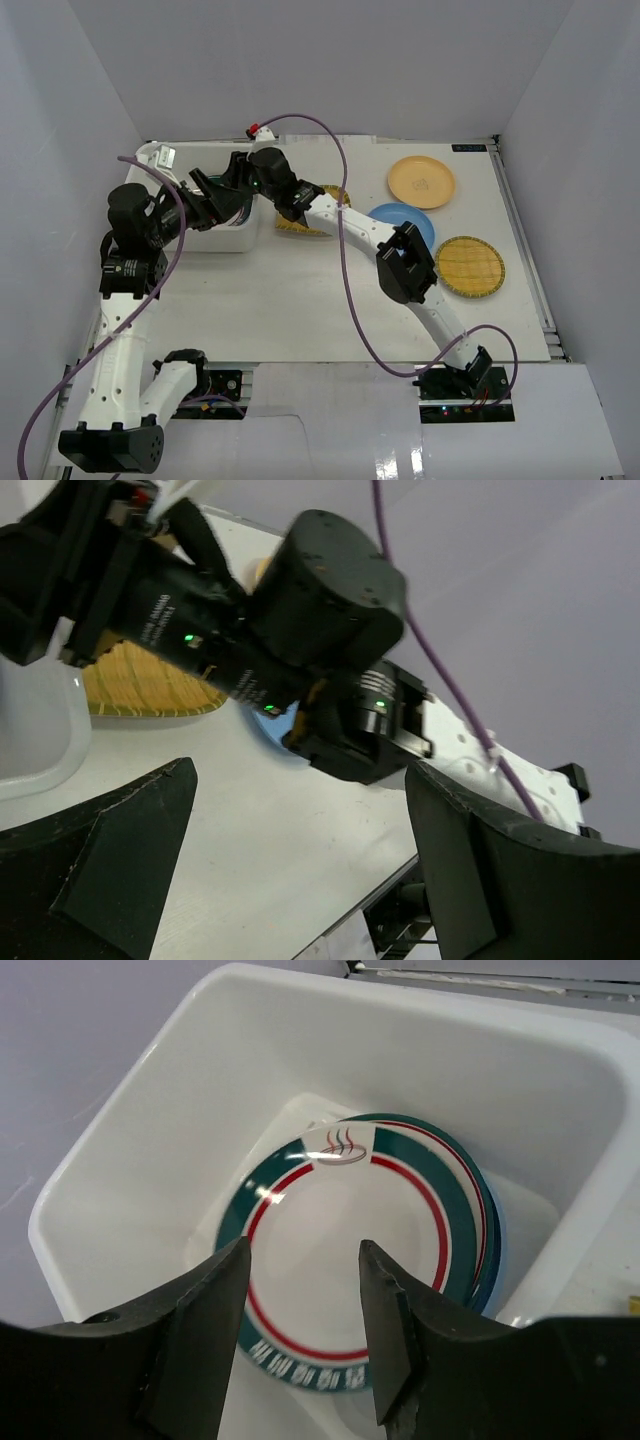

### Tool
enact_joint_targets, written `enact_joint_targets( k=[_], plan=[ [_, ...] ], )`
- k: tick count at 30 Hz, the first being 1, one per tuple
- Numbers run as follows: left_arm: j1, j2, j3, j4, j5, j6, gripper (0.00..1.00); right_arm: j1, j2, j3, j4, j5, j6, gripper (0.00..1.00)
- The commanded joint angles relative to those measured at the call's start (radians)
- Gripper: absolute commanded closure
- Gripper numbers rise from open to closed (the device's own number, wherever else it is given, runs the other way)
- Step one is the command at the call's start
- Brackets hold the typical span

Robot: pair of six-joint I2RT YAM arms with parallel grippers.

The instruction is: Place the plates into the plastic bin on the countertop

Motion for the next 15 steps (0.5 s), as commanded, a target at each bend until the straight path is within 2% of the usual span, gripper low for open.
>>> enact_joint_targets(
  k=[1,4,5,6,7,9,10,11,12,13,14,15],
  plan=[
    [-0.008,-0.029,-0.03,0.027,-0.059,-0.047,0.05,-0.006,-0.178,-0.089,0.083,0.048,-0.038,0.45],
    [-0.03,-0.022,-0.036,0.053,-0.076,-0.089,0.07,-0.038,-0.357,-0.304,0.094,0.063,-0.049,0.45],
    [-0.063,-0.011,-0.04,0.064,-0.11,-0.096,0.08,-0.063,-0.473,-0.464,0.109,0.078,-0.052,0.49],
    [-0.091,-0.002,-0.043,0.064,-0.11,-0.103,0.09,-0.08,-0.54,-0.465,0.123,0.084,-0.052,0.53],
    [-0.123,0.012,-0.05,0.069,-0.165,-0.11,0.09,-0.095,-0.603,-0.652,0.14,0.088,-0.051,0.57],
    [-0.278,0.065,-0.071,0.093,-0.279,-0.144,0.1,-0.159,-0.801,-0.843,0.173,0.089,-0.039,0.66],
    [-0.339,0.086,-0.079,0.105,-0.335,-0.156,0.11,-0.184,-0.86,-1.02,0.178,0.079,-0.023,0.7],
    [-0.472,0.106,-0.092,0.118,-0.396,-0.179,0.12,-0.237,-0.978,-1.106,0.183,0.06,-0.019,0.71],
    [-0.538,0.157,-0.097,0.148,-0.464,-0.191,0.12,-0.267,-1.04,-1.183,0.178,0.049,-0.013,0.75],
    [-0.594,0.187,-0.102,0.162,-0.6,-0.201,0.12,-0.294,-1.095,-1.258,0.177,0.036,0.001,0.77],
    [-0.684,0.222,-0.111,0.176,-0.668,-0.233,0.12,-0.349,-1.202,-1.392,0.173,0.008,0.006,0.79],
    [-0.715,0.291,-0.117,0.216,-0.708,-0.251,0.13,-0.377,-1.253,-1.447,0.145,-0.001,0.012,0.79]
  ],
)
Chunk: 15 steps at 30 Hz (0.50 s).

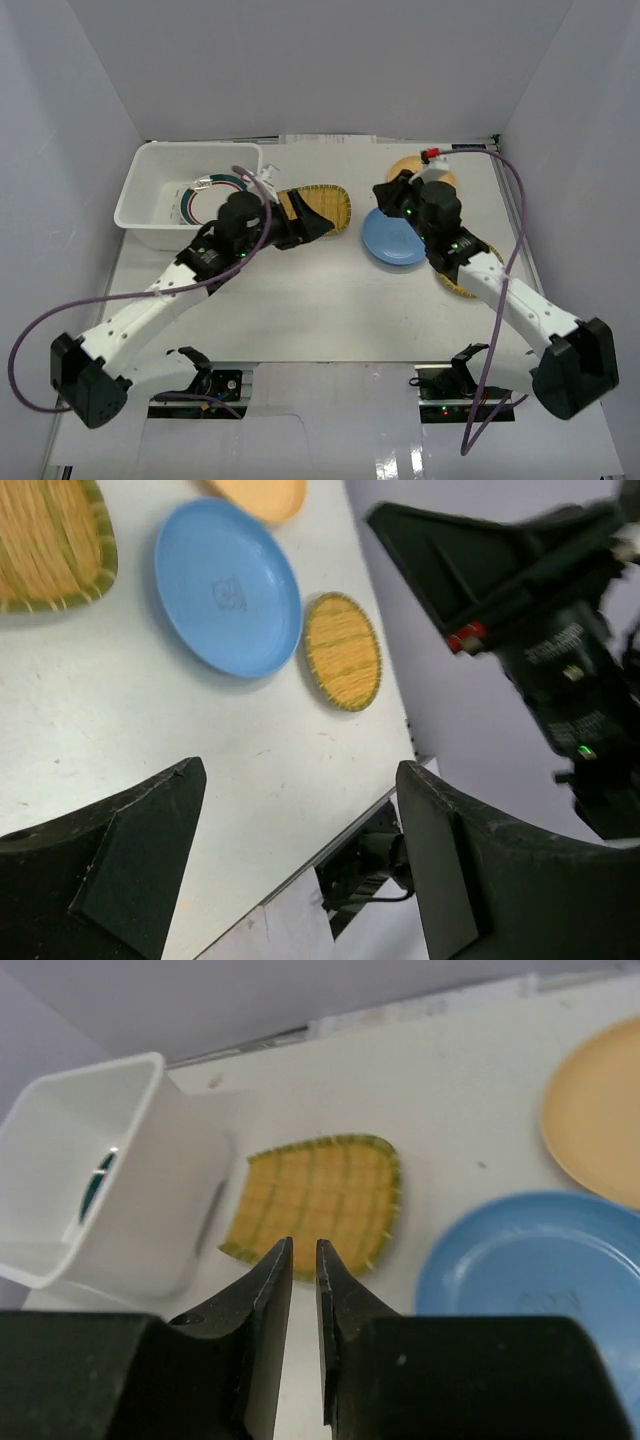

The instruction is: Place the plates into the plastic bin on the countertop

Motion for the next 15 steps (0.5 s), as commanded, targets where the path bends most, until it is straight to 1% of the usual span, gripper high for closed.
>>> enact_joint_targets(
  k=[1,2,3,4,5,6,7,8,9,11,13,15],
  plan=[
    [-0.138,0.134,-0.039,0.09,-0.358,-0.101,0.13,-0.067,-0.143,-0.217,-0.032,-0.051,0.026,0.79],
    [-0.175,0.164,-0.051,0.111,-0.409,-0.13,0.13,-0.107,-0.231,-0.301,-0.047,-0.066,0.023,0.79],
    [-0.183,0.195,-0.081,0.158,-0.444,-0.193,0.14,-0.127,-0.272,-0.337,-0.064,-0.072,0.023,0.78],
    [-0.186,0.25,-0.098,0.188,-0.472,-0.222,0.14,-0.142,-0.304,-0.366,-0.104,-0.082,0.023,0.77],
    [-0.189,0.278,-0.112,0.212,-0.537,-0.251,0.14,-0.174,-0.365,-0.413,-0.122,-0.107,0.025,0.73],
    [-0.189,0.309,-0.127,0.24,-0.57,-0.309,0.15,-0.19,-0.391,-0.434,-0.138,-0.124,0.026,0.71],
    [-0.189,0.37,-0.126,0.242,-0.596,-0.33,0.15,-0.199,-0.414,-0.454,-0.161,-0.14,0.028,0.69],
    [-0.189,0.404,-0.118,0.272,-0.64,-0.34,0.15,-0.216,-0.457,-0.472,-0.168,-0.172,0.028,0.65],
    [-0.189,0.437,-0.085,0.268,-0.659,-0.345,0.15,-0.224,-0.479,-0.506,-0.179,-0.172,0.029,0.64],
    [-0.189,0.538,-0.042,0.227,-0.708,-0.388,0.15,-0.231,-0.537,-0.541,-0.207,-0.215,0.038,0.62],
    [-0.187,0.592,0.001,0.213,-0.743,-0.415,0.16,-0.233,-0.576,-0.596,-0.213,-0.227,0.061,0.6],
    [-0.163,0.652,0.01,0.232,-0.763,-0.437,0.16,-0.234,-0.626,-0.635,-0.215,-0.261,0.075,0.59]
  ],
)
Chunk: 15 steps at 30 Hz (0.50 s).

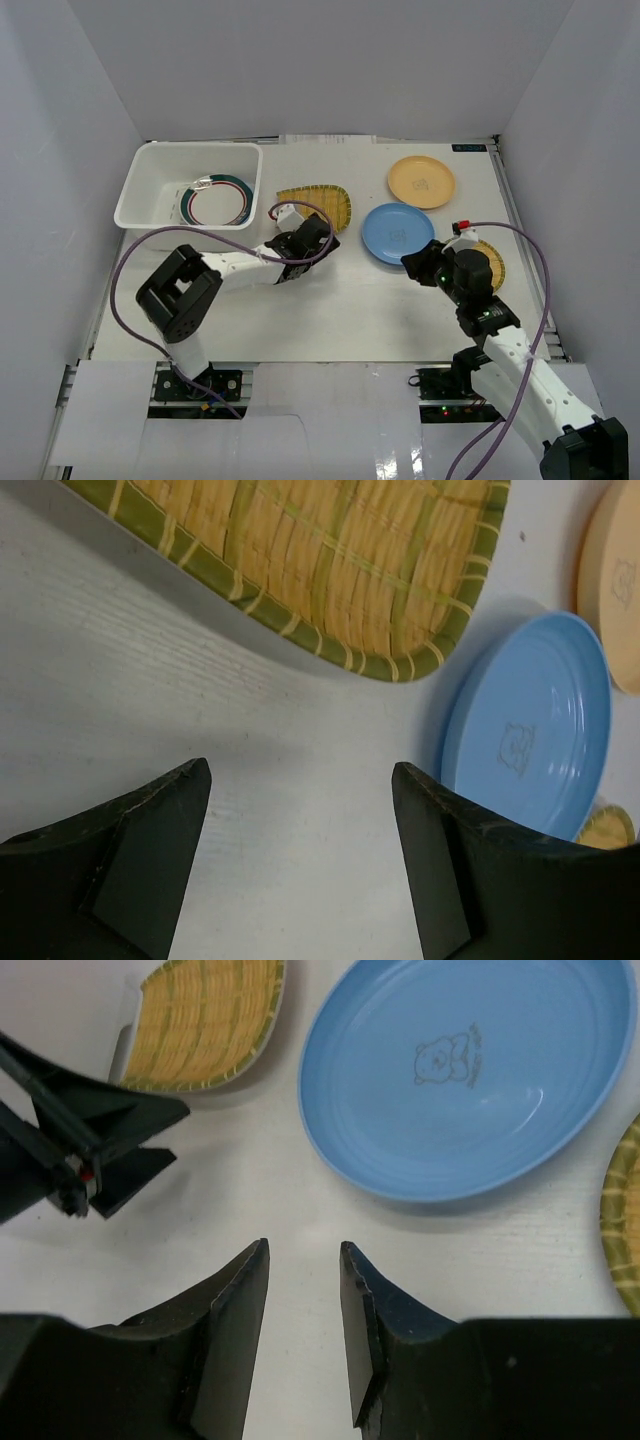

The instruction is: Place the plates into the plastic bin on the countertop

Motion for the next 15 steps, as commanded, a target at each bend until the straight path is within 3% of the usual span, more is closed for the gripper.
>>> enact_joint_targets(
  k=[1,10,13,15],
  plan=[
    [0.022,0.042,0.055,0.047,-0.115,-0.088,0.17,-0.008,-0.052,-0.053,-0.021,-0.076,0.033,0.59],
    [0.098,0.179,0.095,0.091,-0.103,-0.128,0.23,-0.006,-0.089,-0.125,-0.022,-0.165,0.042,0.59],
    [0.099,0.205,0.109,0.102,-0.108,-0.114,0.34,-0.006,-0.068,-0.132,-0.022,-0.174,0.04,0.59],
    [0.099,0.222,0.128,0.104,-0.109,-0.097,0.48,-0.006,-0.054,-0.138,0.02,-0.174,0.043,0.59]
  ],
)
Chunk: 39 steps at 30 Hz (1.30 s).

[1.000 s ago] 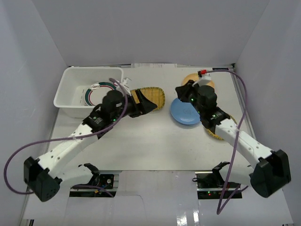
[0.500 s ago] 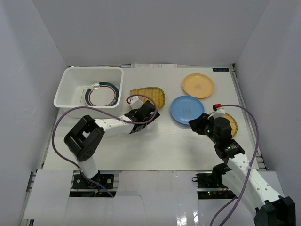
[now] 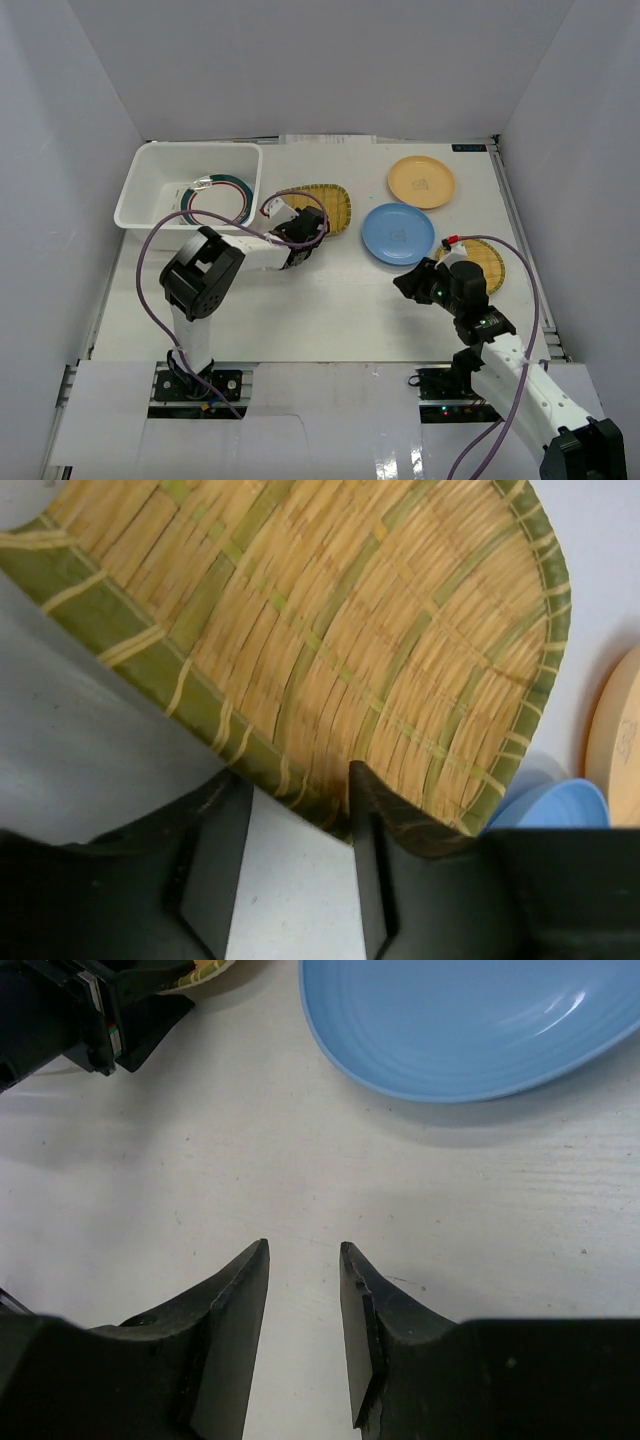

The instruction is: Place the plates into the plastic bin on the countertop

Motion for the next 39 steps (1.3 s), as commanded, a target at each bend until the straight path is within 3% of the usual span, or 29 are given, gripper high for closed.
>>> enact_joint_targets(
  k=[1,6,9,12,16,23,26,32,39],
  plan=[
    [-0.003,0.034,0.037,0.005,-0.023,0.011,0.53,-0.003,0.016,-0.013,0.064,-0.028,0.004,0.59],
    [-0.003,0.023,0.017,0.007,-0.011,0.013,0.87,-0.003,0.03,-0.002,0.072,-0.025,0.003,0.59],
    [-0.005,-0.029,-0.009,0.008,-0.022,0.028,1.0,-0.002,0.045,0.003,0.081,-0.028,-0.004,0.59],
    [-0.017,-0.124,-0.032,0.016,-0.063,0.059,1.0,-0.003,0.077,0.007,0.084,-0.021,-0.005,0.57],
    [-0.037,-0.274,-0.055,0.072,-0.109,0.155,1.0,-0.003,0.122,0.007,0.096,-0.014,0.016,0.48],
    [-0.068,-0.602,-0.064,0.206,-0.082,0.438,1.0,-0.005,0.127,-0.002,0.11,0.013,0.067,0.34],
    [-0.037,-0.713,-0.035,0.125,-0.118,0.553,1.0,-0.008,0.127,-0.004,0.11,0.019,0.073,0.3],
    [0.317,-0.88,-0.006,-0.111,0.047,0.542,1.0,-0.022,0.172,-0.002,0.127,0.059,0.094,0.27],
    [0.702,-0.853,-0.055,-0.201,0.281,0.524,1.0,-0.06,0.321,0.03,0.23,-0.004,0.174,0.21]
  ],
)
